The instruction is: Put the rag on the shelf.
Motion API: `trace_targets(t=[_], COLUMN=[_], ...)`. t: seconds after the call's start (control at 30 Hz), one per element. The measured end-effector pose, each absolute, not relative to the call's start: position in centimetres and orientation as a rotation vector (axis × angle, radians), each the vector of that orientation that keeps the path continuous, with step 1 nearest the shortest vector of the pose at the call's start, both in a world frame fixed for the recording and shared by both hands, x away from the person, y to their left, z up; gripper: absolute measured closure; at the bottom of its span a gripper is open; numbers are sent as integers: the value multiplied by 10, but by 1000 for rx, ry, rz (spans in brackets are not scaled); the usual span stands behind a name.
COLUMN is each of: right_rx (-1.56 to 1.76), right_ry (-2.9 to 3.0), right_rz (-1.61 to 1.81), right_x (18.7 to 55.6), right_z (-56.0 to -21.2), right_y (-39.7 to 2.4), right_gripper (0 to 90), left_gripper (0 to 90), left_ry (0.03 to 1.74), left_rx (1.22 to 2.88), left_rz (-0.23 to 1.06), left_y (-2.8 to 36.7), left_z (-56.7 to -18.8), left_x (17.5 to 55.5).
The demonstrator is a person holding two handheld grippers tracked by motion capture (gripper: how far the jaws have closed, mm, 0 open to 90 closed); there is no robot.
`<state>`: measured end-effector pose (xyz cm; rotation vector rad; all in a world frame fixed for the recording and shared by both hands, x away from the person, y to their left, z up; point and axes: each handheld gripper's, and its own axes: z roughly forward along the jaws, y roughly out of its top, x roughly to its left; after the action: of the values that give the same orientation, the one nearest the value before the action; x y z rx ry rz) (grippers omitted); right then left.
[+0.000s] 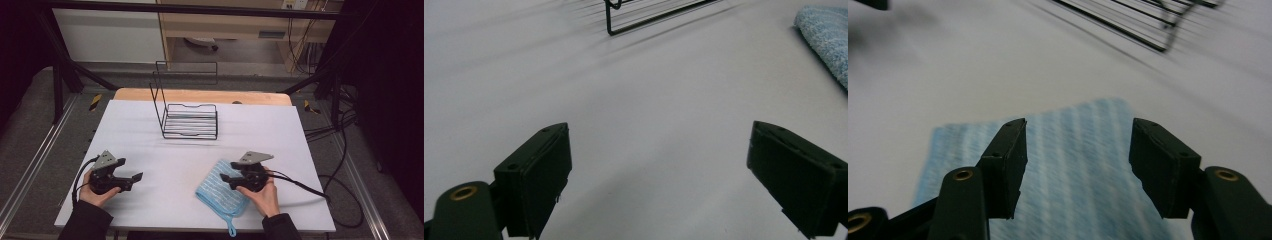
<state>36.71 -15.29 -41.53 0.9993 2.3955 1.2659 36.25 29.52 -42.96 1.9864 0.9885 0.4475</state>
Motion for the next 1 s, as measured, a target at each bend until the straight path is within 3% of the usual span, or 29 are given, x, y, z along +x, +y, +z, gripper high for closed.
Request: trace_targets(t=[0.3, 0.57, 0.73, 0.83, 1.0], right_rx=[1203, 1275, 1282, 1280, 1241], right_ry=[2347, 2404, 2419, 2440, 2446], right_rz=[1127, 1089, 1102, 1121, 1110], right_x=[367, 374, 374, 375, 379], right_z=[-435, -447, -448, -447, -444], right_y=[-204, -204, -203, -202, -197], right_gripper=[568, 630, 702, 805, 840], left_gripper=[108, 108, 109, 110, 110], left_ry=[989, 987, 987, 989, 989], left_rx=[1987, 1988, 1997, 1995, 1998], left_rz=[445, 442, 437, 436, 438], left_y=[294, 293, 292, 291, 292], left_z=[-430, -430, -431, -431, -431], left_x=[362, 362, 363, 362, 363])
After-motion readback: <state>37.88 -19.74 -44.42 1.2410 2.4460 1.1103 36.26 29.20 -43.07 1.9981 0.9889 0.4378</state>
